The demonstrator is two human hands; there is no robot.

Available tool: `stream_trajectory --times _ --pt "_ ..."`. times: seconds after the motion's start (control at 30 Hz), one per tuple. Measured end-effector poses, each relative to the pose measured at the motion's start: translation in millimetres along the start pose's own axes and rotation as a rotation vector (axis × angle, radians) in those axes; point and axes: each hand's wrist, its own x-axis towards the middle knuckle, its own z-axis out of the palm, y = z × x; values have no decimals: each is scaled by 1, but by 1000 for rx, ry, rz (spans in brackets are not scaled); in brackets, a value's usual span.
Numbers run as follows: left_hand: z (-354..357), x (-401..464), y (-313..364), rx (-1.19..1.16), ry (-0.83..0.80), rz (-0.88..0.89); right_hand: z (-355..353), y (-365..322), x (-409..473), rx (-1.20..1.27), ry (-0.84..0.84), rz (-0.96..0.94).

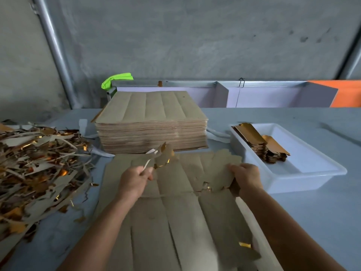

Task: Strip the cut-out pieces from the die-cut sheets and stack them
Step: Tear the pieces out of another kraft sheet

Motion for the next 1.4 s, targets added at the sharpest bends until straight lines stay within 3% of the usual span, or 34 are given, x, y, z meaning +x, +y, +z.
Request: stream_trajectory --times 0.13,0.23,0.33,0.47,0.6,0.7,0.87,0.93,1.03,1.07,1.13,1.2,1.4 --pt "23 -21 8 289 13 114 -3 3 -4 76 100 -65" --pt "59 -57 14 243 26 155 2 9 -16 135 102 -49" --pt "97 -94 20 403 13 129 10 23 -27 246 79 -6" --pt "112 -108 7 653 -142 141 -1 26 -27 359 123 19" --pt "102 -94 -9 787 -285 278 -37 10 -10 423 317 -84" --pt "93 -81 -20 843 -312 403 -57 5 -4 398 344 -165" --pt "81 -76 -18 703 -315 444 -59 8 -11 394 271 -208" --pt "77 -81 -7 626 -198 468 -52 9 -17 435 224 -197" --pt "79 -86 14 165 134 608 -41 6 -26 461 162 -219" --pt "80 -89 24 1 142 616 -37 4 -29 460 136 -231" --pt "79 -95 49 -199 -150 464 -29 1 -34 445 96 -260" --pt "85 -96 61 -185 -398 315 -24 -3 -39 430 79 -301" --pt "89 -97 43 -256 -316 379 -25 -10 -33 443 230 -209"
